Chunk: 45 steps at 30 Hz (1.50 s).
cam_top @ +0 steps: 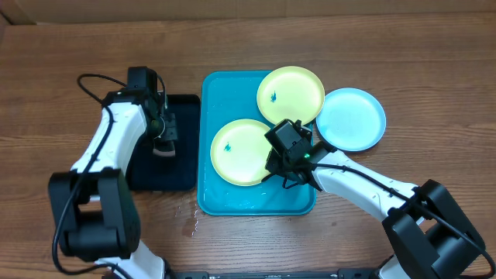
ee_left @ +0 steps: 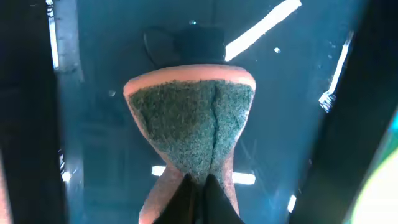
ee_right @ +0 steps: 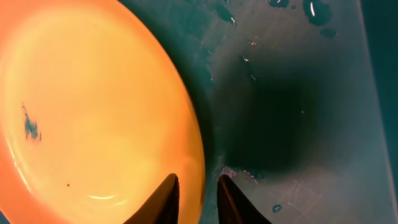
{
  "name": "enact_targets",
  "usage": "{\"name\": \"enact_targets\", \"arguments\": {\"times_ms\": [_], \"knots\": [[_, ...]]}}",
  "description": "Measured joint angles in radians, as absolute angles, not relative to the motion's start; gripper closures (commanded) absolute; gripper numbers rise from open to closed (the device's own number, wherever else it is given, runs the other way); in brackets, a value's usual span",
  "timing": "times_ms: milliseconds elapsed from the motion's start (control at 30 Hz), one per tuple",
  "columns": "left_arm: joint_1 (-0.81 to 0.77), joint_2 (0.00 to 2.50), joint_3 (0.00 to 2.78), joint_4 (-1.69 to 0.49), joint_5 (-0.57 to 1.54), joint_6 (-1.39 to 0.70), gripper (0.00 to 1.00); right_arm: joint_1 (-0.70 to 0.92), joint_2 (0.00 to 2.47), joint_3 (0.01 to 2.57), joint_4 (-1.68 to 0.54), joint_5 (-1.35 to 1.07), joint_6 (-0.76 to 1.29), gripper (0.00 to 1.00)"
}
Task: Clean dirty plates on tray and stack at the side
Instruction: 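Lift the sponge with the left gripper and move it over the yellow plate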
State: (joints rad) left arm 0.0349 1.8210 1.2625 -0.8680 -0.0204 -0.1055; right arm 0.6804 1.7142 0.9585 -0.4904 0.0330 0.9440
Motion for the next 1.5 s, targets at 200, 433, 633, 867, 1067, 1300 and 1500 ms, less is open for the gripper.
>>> {"name": "enact_targets", "arguments": {"times_ms": [200, 433, 633, 867, 1067, 1300, 1500], "knots": [[0.035, 1.879, 1.262, -0.834, -0.02, -0.1, 0.96, 0.68, 1.714, 0.958, -0.489, 0.033, 0.945, 0.6], [0.035, 1.914, 1.262, -0.818, -0.024, -0.1, 0.96, 0.68, 1.714, 0.958, -0.485, 0.033, 0.941, 0.59], [0.035, 1.914, 1.262, -0.815, -0.024, -0.1, 0.96, 0.68, 1.714, 0.958, -0.485, 0.033, 0.941, 0.6], [0.038, 1.905, 1.263, -0.815, -0.027, -0.1, 0.96, 0.68, 1.714, 0.958, -0.486, 0.033, 0.941, 0.59], [0.054, 1.82, 1.263, -0.81, -0.027, -0.1, 0.96, 0.68, 1.714, 0.958, -0.488, 0.034, 0.944, 0.8], [0.054, 1.639, 1.265, -0.779, -0.027, -0.101, 0.96, 0.681, 1.714, 0.958, -0.501, 0.025, 0.942, 0.78], [0.054, 1.563, 1.271, -0.771, -0.005, -0.101, 0.96, 0.68, 1.714, 0.958, -0.516, 0.022, 0.947, 0.78]]}}
